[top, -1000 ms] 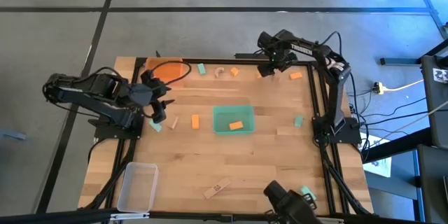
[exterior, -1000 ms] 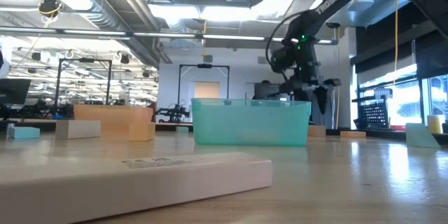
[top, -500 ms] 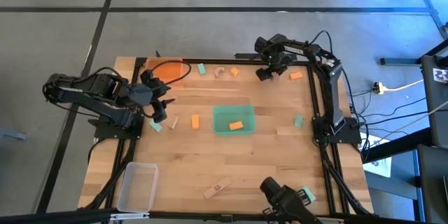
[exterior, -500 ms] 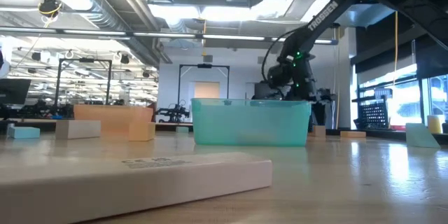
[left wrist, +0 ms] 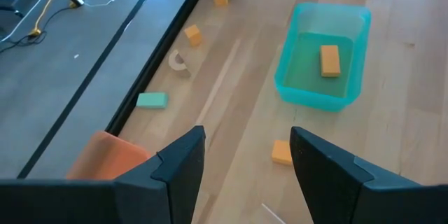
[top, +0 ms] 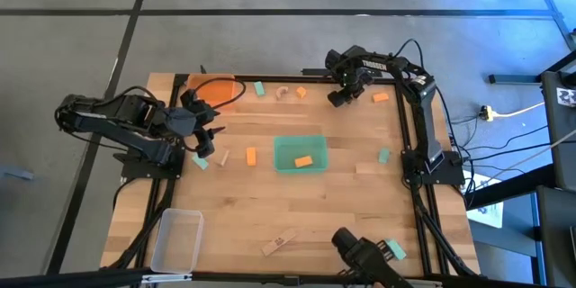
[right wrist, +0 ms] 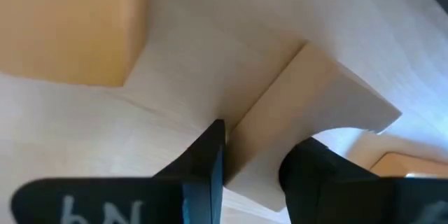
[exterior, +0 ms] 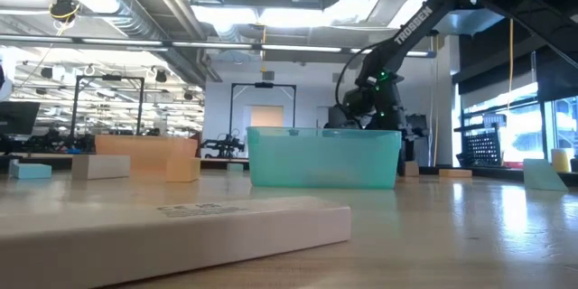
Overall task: Sort & place blocks by color
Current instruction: Put the brown block into the light orange bin
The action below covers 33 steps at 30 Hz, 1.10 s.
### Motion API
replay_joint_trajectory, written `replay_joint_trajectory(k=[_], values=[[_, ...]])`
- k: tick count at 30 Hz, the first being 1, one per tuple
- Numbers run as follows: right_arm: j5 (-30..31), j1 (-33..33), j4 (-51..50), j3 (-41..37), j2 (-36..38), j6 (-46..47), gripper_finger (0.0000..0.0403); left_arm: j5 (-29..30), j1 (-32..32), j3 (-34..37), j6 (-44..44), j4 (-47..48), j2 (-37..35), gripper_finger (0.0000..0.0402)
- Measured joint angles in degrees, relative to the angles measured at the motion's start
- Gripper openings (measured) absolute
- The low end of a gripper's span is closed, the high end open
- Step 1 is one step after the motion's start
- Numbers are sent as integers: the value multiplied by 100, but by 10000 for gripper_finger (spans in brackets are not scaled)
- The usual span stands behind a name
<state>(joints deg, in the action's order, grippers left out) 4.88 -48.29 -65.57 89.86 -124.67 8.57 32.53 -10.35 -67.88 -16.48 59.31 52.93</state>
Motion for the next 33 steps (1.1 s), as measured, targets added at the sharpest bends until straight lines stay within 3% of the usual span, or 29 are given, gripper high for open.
replay_joint_trajectory(k=[13,18,22,25,33], values=[[-81,367,-884,593,866,-925,97,-13,-20,-2,36,-144,0,202],[-719,759,-952,996,1290,-1475,97,224,-15,-2,69,-152,0,202],[-1540,1194,-877,1451,1566,-2365,97,455,-15,-2,878,-165,16,202],[-1817,1553,-744,1816,1600,-2956,97,655,-15,-7,1787,-321,151,202],[-1423,2414,-15,2290,1613,-4166,97,859,128,-13,3293,-1129,565,202]])
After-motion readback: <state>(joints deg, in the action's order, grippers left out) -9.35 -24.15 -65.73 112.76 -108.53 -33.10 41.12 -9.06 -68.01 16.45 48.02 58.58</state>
